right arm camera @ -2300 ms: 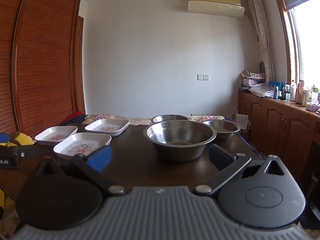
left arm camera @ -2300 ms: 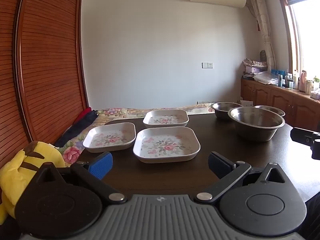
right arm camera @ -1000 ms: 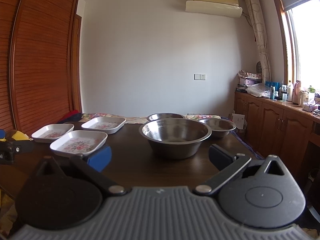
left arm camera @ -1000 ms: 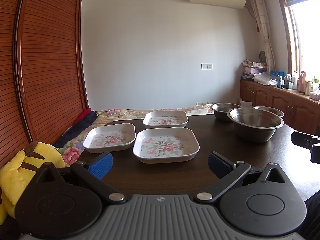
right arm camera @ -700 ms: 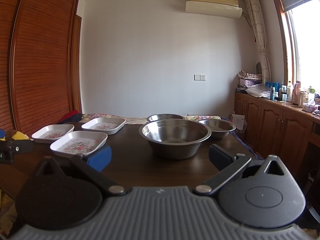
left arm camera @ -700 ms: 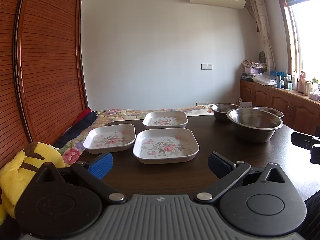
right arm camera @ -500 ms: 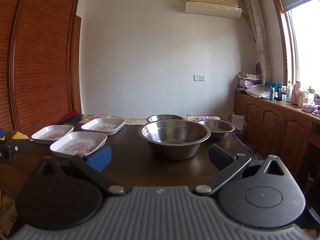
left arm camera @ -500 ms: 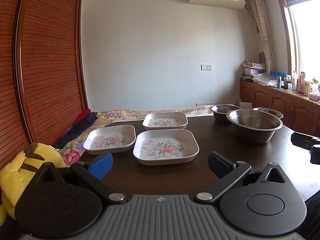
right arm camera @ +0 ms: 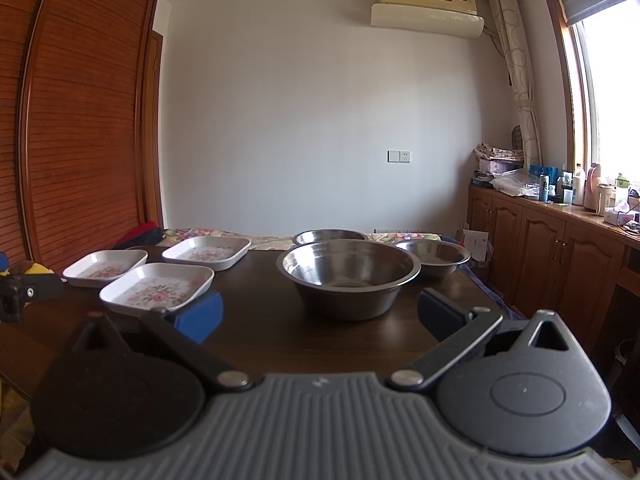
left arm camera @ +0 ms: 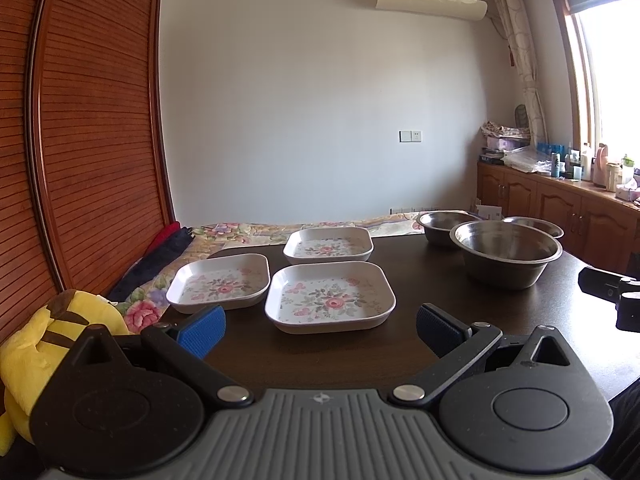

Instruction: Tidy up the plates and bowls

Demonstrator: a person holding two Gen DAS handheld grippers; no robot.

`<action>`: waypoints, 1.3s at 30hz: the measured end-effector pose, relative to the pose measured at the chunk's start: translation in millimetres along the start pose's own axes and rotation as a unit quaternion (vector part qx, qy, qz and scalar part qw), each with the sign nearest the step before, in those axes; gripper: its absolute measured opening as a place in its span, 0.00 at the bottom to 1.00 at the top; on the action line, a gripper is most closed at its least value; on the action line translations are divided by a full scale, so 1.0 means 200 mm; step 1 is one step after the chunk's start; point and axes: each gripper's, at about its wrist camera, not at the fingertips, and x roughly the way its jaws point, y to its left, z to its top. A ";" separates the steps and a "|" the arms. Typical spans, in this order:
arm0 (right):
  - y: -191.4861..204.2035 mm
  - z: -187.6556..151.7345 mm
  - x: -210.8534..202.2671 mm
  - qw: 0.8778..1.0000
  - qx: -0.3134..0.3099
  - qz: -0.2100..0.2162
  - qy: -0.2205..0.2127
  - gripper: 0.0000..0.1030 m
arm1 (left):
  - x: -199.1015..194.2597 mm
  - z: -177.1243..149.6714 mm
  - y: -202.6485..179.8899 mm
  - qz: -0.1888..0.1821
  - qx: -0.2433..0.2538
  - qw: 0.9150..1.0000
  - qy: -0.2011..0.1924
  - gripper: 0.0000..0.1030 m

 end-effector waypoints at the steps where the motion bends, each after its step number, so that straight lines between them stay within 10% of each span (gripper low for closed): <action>1: 0.00 0.00 0.00 1.000 0.000 0.001 0.000 1.00 | 0.00 0.00 0.00 -0.001 0.001 1.000 0.000 1.00; 17: 0.03 -0.07 0.08 0.999 -0.007 0.017 0.034 1.00 | 0.10 -0.09 0.02 -0.016 0.005 0.999 0.034 1.00; 39: 0.24 0.12 0.45 0.979 -0.050 0.184 0.076 1.00 | 0.48 0.04 0.25 -0.021 -0.002 0.997 0.079 0.92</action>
